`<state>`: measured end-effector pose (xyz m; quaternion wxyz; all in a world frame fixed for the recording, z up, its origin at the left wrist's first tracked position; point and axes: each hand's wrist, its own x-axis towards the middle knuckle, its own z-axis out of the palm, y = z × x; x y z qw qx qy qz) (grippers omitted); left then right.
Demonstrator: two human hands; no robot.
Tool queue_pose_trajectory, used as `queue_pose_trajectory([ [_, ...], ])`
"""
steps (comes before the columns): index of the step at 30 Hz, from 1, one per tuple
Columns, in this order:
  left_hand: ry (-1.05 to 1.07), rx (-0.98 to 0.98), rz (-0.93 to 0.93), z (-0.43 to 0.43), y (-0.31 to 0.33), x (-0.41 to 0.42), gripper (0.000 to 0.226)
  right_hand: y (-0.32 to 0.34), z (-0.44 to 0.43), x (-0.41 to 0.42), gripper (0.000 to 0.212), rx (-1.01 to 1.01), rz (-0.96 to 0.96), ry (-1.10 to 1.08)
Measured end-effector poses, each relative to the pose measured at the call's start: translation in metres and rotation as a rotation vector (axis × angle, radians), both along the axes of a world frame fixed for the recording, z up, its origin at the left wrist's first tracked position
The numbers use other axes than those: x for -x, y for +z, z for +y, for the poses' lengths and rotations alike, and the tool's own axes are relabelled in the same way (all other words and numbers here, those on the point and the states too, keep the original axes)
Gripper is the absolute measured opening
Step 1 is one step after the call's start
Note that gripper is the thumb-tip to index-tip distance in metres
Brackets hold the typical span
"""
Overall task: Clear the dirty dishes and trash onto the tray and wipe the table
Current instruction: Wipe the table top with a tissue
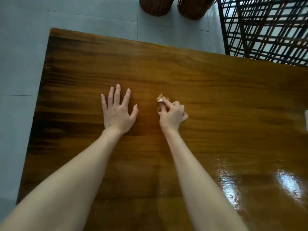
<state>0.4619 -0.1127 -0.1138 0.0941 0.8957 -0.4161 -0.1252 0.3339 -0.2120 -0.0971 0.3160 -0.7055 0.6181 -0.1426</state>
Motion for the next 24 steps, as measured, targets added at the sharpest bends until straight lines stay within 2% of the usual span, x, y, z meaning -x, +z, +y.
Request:
queue_pose_trajectory([
  [3,-0.027,0.021,-0.026,0.029,0.01,0.025,0.067,0.002,0.049,0.01,0.027,0.017,0.024,0.064],
  [8,-0.152,0.041,0.001,0.079,0.017,0.086,0.062,0.003,0.075,0.061,0.027,0.039,0.039,-0.017],
  [17,-0.217,0.036,0.051,0.113,0.019,0.168,0.061,0.008,0.073,0.182,0.029,-0.018,0.102,-0.385],
  [24,-0.219,-0.038,-0.001,0.125,0.009,0.224,0.064,0.004,0.12,0.207,0.028,0.016,0.036,-0.158],
])
